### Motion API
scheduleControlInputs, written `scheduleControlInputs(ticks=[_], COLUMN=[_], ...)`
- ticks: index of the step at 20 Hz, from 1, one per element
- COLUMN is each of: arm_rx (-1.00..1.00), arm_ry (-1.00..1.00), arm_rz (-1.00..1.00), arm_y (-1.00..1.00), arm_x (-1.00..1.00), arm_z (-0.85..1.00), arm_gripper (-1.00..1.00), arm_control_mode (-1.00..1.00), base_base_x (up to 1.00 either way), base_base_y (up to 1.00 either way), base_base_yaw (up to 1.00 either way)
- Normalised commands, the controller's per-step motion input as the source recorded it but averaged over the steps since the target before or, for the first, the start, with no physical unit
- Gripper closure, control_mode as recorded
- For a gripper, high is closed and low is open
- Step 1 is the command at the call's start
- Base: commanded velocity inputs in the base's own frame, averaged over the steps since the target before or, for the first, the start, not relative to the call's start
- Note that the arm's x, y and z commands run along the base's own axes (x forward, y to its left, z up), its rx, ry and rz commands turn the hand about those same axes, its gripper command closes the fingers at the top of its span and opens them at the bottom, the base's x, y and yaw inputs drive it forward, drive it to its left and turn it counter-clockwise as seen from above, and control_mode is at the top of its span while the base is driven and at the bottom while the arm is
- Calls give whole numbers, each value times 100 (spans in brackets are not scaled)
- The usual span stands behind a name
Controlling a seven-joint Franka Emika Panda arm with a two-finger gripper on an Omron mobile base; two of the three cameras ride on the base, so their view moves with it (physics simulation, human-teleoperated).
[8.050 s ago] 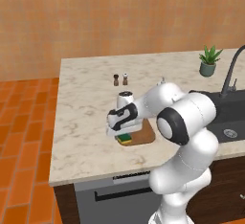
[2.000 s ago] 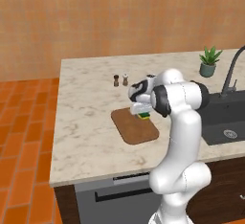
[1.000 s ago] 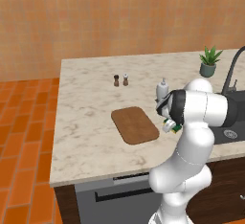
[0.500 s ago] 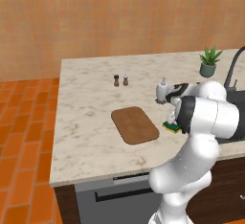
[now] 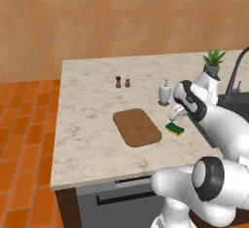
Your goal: Pick up the sponge from the counter and clean the cutting board by briefly scrubbing or pressing down on the cutting board. Once finished, release the sponge.
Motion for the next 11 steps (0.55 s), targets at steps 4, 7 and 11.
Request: scheduleControlInputs(ticks=[4, 7, 11], arm_rx=[-3, 0, 0], arm_ry=[-7, -13, -17], arm_rz=[-38, -28, -19], arm_y=[57, 40, 22], arm_x=[-96, -100, -100], arm_z=[33, 48, 46], arm_gripper=[-100, -100, -100], arm_control_mode=[-100, -100, -100], base_base_x=[0, 0, 0], base_base_y=[0, 0, 0], base_base_yaw=[0, 0, 0])
